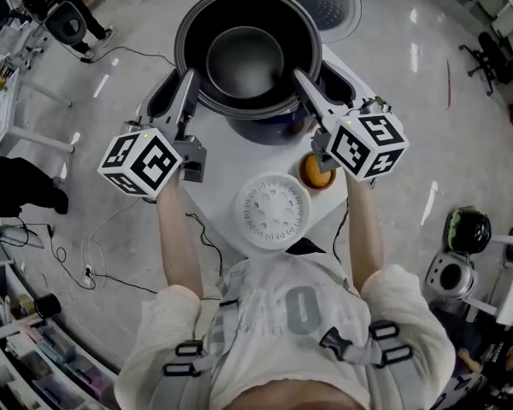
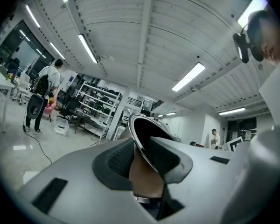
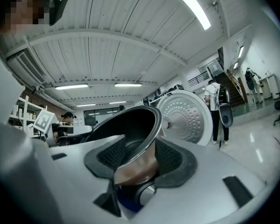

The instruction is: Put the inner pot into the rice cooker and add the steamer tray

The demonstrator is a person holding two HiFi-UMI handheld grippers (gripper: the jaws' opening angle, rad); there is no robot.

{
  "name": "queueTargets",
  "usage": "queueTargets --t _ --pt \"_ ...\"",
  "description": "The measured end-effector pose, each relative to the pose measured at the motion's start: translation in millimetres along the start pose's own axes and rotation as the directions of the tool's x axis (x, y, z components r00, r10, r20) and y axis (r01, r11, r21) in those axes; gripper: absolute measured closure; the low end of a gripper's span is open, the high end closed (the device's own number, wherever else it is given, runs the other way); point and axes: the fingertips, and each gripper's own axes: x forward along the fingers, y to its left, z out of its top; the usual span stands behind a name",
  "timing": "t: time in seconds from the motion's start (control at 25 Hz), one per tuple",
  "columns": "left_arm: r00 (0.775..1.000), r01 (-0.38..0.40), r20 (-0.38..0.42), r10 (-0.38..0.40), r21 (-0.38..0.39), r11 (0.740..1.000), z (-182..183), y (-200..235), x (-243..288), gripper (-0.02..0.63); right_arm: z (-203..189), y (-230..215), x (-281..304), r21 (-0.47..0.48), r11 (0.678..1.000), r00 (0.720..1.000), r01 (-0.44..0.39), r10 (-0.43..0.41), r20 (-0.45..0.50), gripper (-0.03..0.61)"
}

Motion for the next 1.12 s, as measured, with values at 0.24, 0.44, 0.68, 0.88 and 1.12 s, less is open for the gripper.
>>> queueTargets --t 0.24,0.44,0.68,0.88,1.12 --pt "0.995 0.024 -0.100 -0.023 0.006 1.000 -29 -4 32 0.518 -14 -30 -10 0.023 0.997 0.996 0.078 -0.078 -0.031 0.388" --pt "0.986 0.015 -0.168 -0.013 0.011 1.000 -55 -6 50 0.517 -31 -52 -18 0.049 0.993 0.992 0.109 -0.105 -0.071 0.388" --pt "0.970 -0.005 -0.243 0.008 0.009 1.000 -79 7 61 0.514 -54 -64 -10 0.080 0.988 0.984 0.132 -0.121 -0.133 0.388" --pt "0.956 -0.032 -0.291 0.033 0.009 0.999 -89 18 71 0.514 -64 -73 -1 0.097 0.985 0.974 0.142 -0.122 -0.191 0.388" --pt "0.939 -0.045 -0.341 0.046 0.008 0.999 -108 31 77 0.514 -85 -77 4 0.105 0.982 0.961 0.157 -0.127 -0.244 0.390"
